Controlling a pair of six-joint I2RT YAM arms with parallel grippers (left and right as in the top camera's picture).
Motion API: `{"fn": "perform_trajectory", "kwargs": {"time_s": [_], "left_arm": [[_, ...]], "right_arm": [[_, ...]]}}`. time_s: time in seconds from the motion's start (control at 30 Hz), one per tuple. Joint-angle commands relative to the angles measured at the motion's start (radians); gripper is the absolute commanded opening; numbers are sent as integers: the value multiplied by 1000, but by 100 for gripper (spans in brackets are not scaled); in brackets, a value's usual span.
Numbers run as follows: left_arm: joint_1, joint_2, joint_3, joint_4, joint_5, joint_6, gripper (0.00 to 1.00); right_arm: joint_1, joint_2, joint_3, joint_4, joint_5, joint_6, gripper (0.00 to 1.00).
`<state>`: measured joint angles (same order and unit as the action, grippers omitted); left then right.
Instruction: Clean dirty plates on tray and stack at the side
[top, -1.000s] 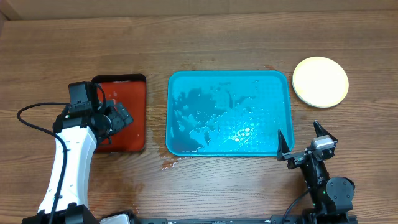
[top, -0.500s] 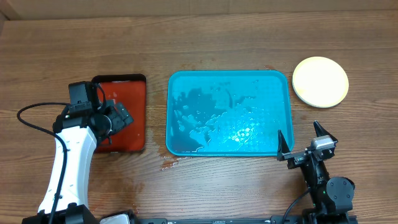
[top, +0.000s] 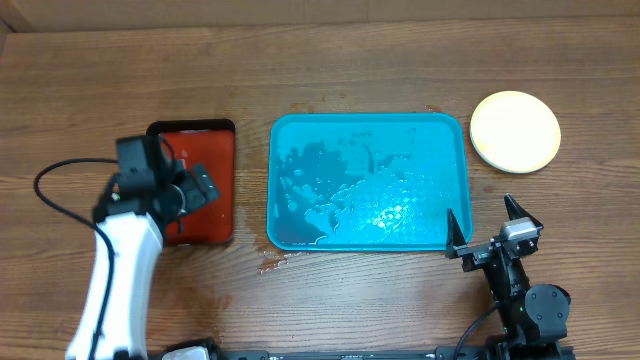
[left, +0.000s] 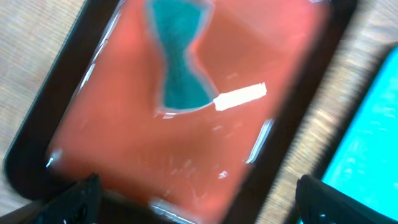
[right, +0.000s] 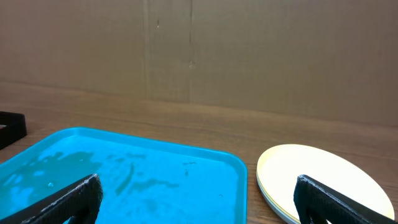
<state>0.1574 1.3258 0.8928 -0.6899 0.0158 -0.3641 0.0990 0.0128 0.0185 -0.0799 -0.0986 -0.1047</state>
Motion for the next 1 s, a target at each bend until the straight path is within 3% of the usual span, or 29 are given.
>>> {"fn": "perform_trajectory", "kwargs": {"time_s": [0.0, 0.13, 0.3, 0.97], "left_arm": [[-97, -241, -158, 142, 11, 165, 99], [-166, -541, -370, 300, 11, 243, 100], [-180, -822, -542, 329, 11, 264, 99], [-178, -1272, -882, 745, 7, 264, 99]], "right_arm": [[5, -10, -11, 3, 8, 7, 100], [5, -10, -11, 3, 8, 7, 100], [5, -10, -11, 3, 8, 7, 100], [5, -10, -10, 3, 8, 7, 100]]}}
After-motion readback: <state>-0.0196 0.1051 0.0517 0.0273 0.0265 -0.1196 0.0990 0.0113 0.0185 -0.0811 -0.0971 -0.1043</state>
